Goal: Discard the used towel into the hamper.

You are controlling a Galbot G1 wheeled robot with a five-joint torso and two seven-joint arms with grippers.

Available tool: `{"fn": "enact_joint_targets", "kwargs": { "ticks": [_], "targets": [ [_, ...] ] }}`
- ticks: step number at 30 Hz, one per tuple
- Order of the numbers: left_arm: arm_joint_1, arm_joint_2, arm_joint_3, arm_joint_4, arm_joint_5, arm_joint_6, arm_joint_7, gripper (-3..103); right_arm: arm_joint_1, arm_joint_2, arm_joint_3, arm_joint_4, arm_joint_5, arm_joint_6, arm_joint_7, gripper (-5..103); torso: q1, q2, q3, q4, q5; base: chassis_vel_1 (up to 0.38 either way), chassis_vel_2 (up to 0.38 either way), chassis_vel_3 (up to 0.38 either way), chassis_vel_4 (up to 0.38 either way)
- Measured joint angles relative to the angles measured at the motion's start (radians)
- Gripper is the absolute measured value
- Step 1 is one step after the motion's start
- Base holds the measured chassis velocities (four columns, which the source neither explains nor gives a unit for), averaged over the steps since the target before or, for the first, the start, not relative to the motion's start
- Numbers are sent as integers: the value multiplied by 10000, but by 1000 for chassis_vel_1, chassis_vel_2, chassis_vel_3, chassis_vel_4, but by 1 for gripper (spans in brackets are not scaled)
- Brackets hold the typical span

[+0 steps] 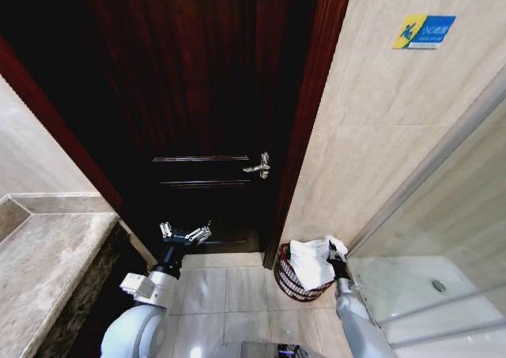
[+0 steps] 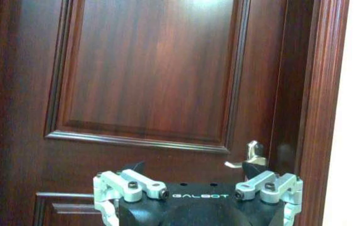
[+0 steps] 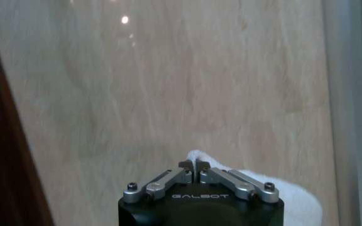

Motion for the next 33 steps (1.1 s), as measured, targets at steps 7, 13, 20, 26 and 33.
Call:
{"fn": "enact_joint_targets", "kwargs": {
  "ticks": [7, 13, 20, 26, 33],
  "targets": [
    [0, 0, 0, 0, 0, 0, 0, 100, -49, -5, 6, -502, -13, -679, 75, 2, -1, 0, 0, -3, 3, 0, 0, 0, 0],
    [1, 0, 0, 0, 0, 0, 0, 100, -143, -151, 75, -497, 356, -2021, -683, 2, -3, 1, -1, -1, 0, -11, 19, 12, -13],
    [0, 0, 0, 0, 0, 0, 0, 100, -261, -158, 69, -255, 345, -3168, -1009, 2, -2, 0, -1, -1, -1, -106, 107, 113, -115],
    [-3, 0, 0, 0, 0, 0, 0, 100, -677, -116, 149, 358, -581, -4346, -817, 2, 14, -5, 3, 2, -3, -163, 177, 158, -163],
    [3, 0, 0, 0, 0, 0, 0, 100, -399, -174, 246, -445, -1129, -5367, 97, 2, -10, 2, -3, 0, -4, 6, -18, -16, 6]
  ]
}}
